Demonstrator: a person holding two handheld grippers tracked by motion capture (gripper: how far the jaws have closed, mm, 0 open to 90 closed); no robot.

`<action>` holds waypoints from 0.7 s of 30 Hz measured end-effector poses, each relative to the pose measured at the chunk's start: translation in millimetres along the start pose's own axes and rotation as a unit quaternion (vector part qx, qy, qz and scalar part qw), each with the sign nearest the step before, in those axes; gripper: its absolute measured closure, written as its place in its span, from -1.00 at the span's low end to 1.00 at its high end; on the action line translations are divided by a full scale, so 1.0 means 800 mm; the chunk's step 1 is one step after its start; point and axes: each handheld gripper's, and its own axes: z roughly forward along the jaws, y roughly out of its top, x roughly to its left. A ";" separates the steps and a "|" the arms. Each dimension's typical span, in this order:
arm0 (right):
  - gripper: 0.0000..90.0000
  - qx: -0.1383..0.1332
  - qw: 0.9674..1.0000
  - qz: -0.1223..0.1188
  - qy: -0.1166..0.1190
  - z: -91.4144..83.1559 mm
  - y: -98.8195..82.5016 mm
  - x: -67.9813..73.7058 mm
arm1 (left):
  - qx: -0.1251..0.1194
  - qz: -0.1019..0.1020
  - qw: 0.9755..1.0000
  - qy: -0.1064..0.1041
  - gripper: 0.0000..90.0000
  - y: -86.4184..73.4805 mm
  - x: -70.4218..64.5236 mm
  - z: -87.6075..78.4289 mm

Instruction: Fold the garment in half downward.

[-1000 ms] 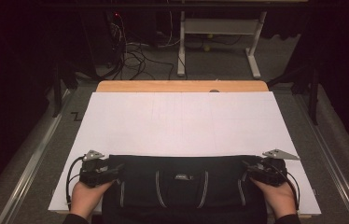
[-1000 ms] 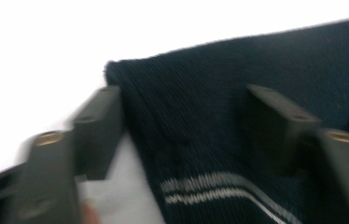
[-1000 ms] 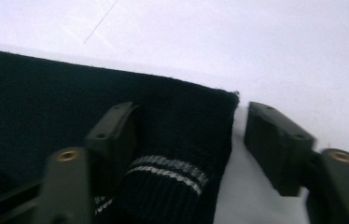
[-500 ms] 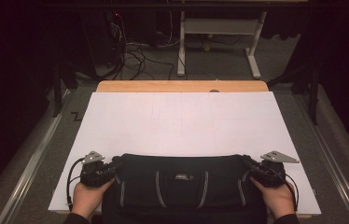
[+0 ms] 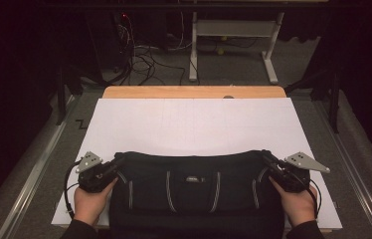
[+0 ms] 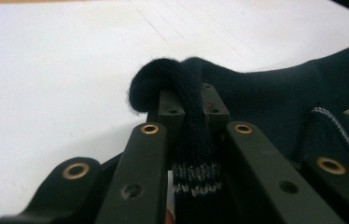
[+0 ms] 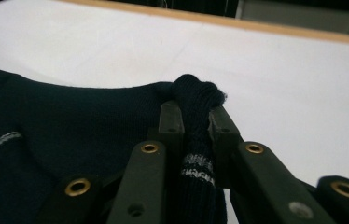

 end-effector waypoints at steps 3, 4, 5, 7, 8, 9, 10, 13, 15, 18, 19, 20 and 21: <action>0.78 -0.010 1.000 0.001 0.000 0.003 0.010 -0.002 | -0.011 -0.010 1.000 0.001 0.75 0.010 0.004 0.004; 0.78 -0.012 1.000 -0.002 -0.003 0.004 0.014 -0.003 | -0.012 -0.008 1.000 0.003 0.76 0.014 0.004 0.005; 0.78 -0.011 1.000 -0.005 -0.006 0.005 0.017 -0.004 | -0.013 -0.006 1.000 0.005 0.76 0.017 0.004 0.007; 0.78 -0.011 1.000 -0.008 -0.012 0.009 0.024 -0.008 | -0.013 -0.004 1.000 0.009 0.75 0.025 0.005 0.010; 0.78 -0.010 1.000 -0.010 -0.014 0.010 0.027 -0.010 | -0.014 -0.003 1.000 0.013 0.75 0.028 0.006 0.012; 0.78 -0.011 1.000 -0.010 -0.014 0.013 0.030 -0.012 | -0.015 -0.003 1.000 0.016 0.75 0.031 0.007 0.014; 0.78 -0.013 1.000 -0.011 -0.011 0.015 0.033 -0.014 | -0.014 -0.002 1.000 0.019 0.76 0.035 0.008 0.017; 0.78 -0.014 1.000 -0.015 -0.011 0.022 0.043 -0.018 | -0.012 -0.007 0.999 0.029 0.75 0.044 0.011 0.026; 0.78 -0.014 1.000 -0.021 -0.015 0.027 0.049 -0.018 | -0.013 -0.005 0.999 0.036 0.75 0.051 0.012 0.031; 0.78 -0.008 0.999 -0.028 -0.021 0.037 0.057 -0.020 | -0.012 -0.001 0.999 0.050 0.75 0.064 0.015 0.037; 0.78 -0.008 0.999 -0.029 -0.023 0.040 0.059 -0.021 | -0.012 0.000 0.998 0.055 0.75 0.068 0.017 0.038; 0.78 -0.007 0.999 -0.030 -0.026 0.043 0.062 -0.022 | -0.011 0.000 0.998 0.058 0.75 0.072 0.018 0.040; 0.78 -0.006 0.999 -0.030 -0.029 0.047 0.064 -0.023 | -0.009 0.003 0.998 0.062 0.75 0.077 0.020 0.041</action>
